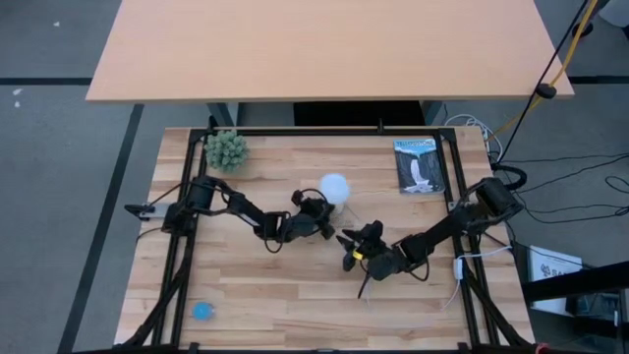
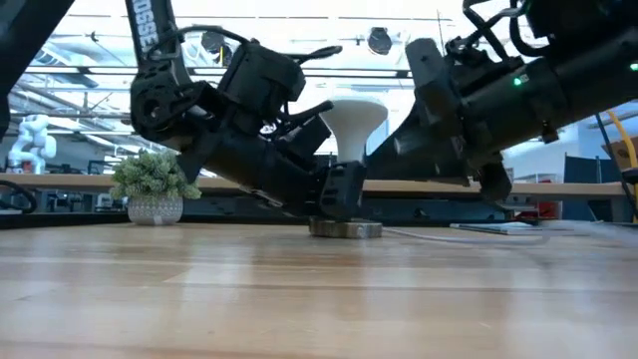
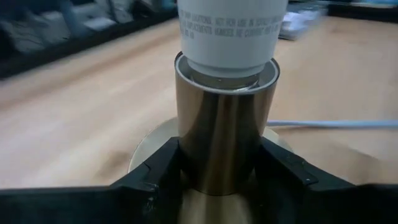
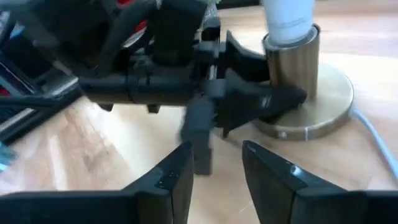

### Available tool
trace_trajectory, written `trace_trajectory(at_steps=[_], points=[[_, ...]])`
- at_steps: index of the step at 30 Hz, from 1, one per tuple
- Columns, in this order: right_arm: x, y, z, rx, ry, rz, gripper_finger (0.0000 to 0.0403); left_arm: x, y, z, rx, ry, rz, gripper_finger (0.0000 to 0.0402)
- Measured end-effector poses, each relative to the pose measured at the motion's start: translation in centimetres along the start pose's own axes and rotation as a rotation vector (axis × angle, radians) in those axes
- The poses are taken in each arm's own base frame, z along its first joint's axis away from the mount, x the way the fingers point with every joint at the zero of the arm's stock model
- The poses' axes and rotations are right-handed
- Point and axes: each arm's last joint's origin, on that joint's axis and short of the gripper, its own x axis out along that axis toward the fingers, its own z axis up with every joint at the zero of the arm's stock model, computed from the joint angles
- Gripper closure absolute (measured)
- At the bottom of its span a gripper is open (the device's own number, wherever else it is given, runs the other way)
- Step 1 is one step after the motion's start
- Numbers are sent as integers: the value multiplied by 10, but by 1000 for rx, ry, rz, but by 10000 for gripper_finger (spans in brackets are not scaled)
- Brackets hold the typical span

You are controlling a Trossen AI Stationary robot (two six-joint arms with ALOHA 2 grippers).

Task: Screw lightbulb
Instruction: Remove the white light bulb from the gold lamp

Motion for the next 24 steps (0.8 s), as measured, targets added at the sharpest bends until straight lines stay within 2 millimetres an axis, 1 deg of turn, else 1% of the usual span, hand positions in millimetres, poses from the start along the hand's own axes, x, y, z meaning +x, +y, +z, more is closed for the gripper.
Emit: trace_trajectory(at_steps=[3,7,10,15,21,24], points=[[3,-1,3,-74,-11,-5,266,1,3,0,37,-10,51,228],[9,2,12,-122,-56,6,266,1,1,0,40,-4,21,230],[17,-1,19,-131,-86,-11,268,1,2,0,38,-2,15,231],[25,-6,26,-98,-107,-39,270,1,1,0,38,-1,9,231],[32,-9,31,61,-125,-45,270,1,1,0,38,1,1,231],[34,-10,33,20,-127,-55,270,0,0,0,39,1,-1,231]])
